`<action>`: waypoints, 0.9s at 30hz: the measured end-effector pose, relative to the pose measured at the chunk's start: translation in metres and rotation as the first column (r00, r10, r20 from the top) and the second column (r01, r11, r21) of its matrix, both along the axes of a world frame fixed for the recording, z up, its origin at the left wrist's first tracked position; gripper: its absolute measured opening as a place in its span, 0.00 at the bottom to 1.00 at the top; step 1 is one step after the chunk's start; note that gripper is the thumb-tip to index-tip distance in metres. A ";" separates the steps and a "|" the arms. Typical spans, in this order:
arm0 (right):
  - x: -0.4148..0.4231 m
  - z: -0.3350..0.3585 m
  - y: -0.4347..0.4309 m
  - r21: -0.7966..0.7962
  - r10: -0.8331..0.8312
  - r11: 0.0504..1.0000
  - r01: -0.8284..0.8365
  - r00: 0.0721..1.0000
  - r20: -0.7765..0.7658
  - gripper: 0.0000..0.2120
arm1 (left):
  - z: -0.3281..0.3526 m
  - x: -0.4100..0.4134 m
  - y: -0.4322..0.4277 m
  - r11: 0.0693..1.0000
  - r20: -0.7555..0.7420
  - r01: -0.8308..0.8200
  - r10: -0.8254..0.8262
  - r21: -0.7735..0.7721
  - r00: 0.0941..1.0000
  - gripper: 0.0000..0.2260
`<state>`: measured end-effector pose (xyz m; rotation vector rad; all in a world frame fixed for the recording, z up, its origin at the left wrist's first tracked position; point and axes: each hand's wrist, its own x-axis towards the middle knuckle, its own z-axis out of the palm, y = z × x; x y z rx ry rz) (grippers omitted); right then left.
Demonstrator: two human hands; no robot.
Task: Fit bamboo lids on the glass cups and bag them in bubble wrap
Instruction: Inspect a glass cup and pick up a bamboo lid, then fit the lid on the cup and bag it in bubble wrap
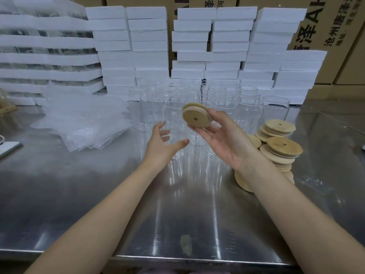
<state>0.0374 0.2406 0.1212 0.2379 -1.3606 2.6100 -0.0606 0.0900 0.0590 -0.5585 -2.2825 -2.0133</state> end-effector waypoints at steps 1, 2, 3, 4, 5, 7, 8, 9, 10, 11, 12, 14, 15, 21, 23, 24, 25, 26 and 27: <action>0.000 0.001 -0.002 0.028 -0.063 0.997 0.065 0.996 -0.063 0.13 | 0.000 0.000 0.000 1.000 -0.008 0.012 -0.012 -0.007 1.000 0.39; 0.001 0.002 -0.005 0.068 -0.149 0.985 0.159 0.980 -0.134 0.13 | 0.000 0.000 0.000 1.000 -0.022 0.023 -0.023 -0.017 0.999 0.38; 0.001 0.003 -0.008 0.129 -0.259 0.949 0.288 0.944 -0.203 0.10 | -0.001 0.000 0.000 0.999 -0.040 0.032 -0.033 -0.030 0.999 0.37; 0.002 0.004 -0.011 0.210 -0.362 0.880 0.425 0.888 -0.283 0.06 | -0.002 0.001 0.001 0.998 -0.062 0.040 -0.043 -0.047 0.997 0.37; 0.003 0.004 -0.014 0.296 -0.421 0.787 0.541 0.823 -0.382 0.06 | -0.003 0.002 0.001 0.996 -0.085 0.049 -0.055 -0.069 0.995 0.36; 0.000 0.002 -0.020 0.430 -0.426 0.590 0.683 0.716 -0.553 0.10 | -0.004 0.006 0.002 0.990 -0.128 0.079 -0.094 -0.115 0.987 0.37; -0.003 0.001 -0.023 0.472 -0.414 0.484 0.737 0.668 -0.618 0.10 | -0.004 0.008 0.002 0.987 -0.142 0.096 -0.113 -0.125 0.983 0.38; -0.006 0.001 -0.027 0.497 -0.402 0.375 0.783 0.620 -0.673 0.09 | -0.004 0.009 0.003 0.987 -0.149 0.105 -0.123 -0.123 0.981 0.39; -0.010 0.001 -0.029 0.509 -0.391 0.283 0.813 0.582 -0.713 0.09 | -0.004 0.010 0.004 0.988 -0.150 0.109 -0.125 -0.112 0.981 0.39; -0.013 0.001 -0.030 0.519 -0.382 0.229 0.824 0.566 -0.730 0.09 | -0.004 0.011 0.004 0.988 -0.147 0.111 -0.126 -0.103 0.981 0.39; -0.016 0.000 -0.031 0.534 -0.379 0.200 0.822 0.567 -0.731 0.09 | -0.004 0.011 0.004 0.988 -0.144 0.117 -0.131 -0.101 0.981 0.39; -0.018 -0.004 -0.030 0.579 -0.369 0.176 0.796 0.598 -0.711 0.09 | -0.005 0.010 0.004 0.983 -0.142 0.139 -0.155 -0.117 0.978 0.37; -0.019 -0.005 -0.029 0.603 -0.353 0.170 0.780 0.619 -0.701 0.09 | -0.005 0.010 0.003 0.981 -0.142 0.150 -0.168 -0.126 0.976 0.36; -0.028 -0.010 -0.026 0.680 -0.220 0.108 0.725 0.685 -0.695 0.12 | -0.003 0.009 0.002 0.967 -0.114 0.217 -0.232 -0.134 0.966 0.36; -0.029 -0.014 -0.027 0.659 -0.223 0.111 0.744 0.665 -0.713 0.14 | -0.001 0.008 0.000 0.956 -0.103 0.241 -0.260 -0.170 0.960 0.34; -0.029 -0.015 -0.028 0.636 -0.223 0.114 0.763 0.643 -0.732 0.15 | -0.001 0.008 -0.002 0.949 -0.093 0.252 -0.273 -0.190 0.957 0.33; -0.030 -0.016 -0.028 0.614 -0.219 0.114 0.781 0.623 -0.751 0.16 | -0.001 0.007 -0.002 0.943 -0.080 0.262 -0.283 -0.207 0.956 0.32; -0.032 -0.017 -0.028 0.599 -0.214 0.112 0.793 0.608 -0.765 0.17 | -0.001 0.007 -0.003 0.938 -0.063 0.271 -0.290 -0.217 0.955 0.31; -0.034 -0.018 -0.027 0.591 -0.213 0.108 0.799 0.599 -0.772 0.18 | -0.001 0.006 -0.003 0.935 -0.050 0.278 -0.296 -0.219 0.954 0.31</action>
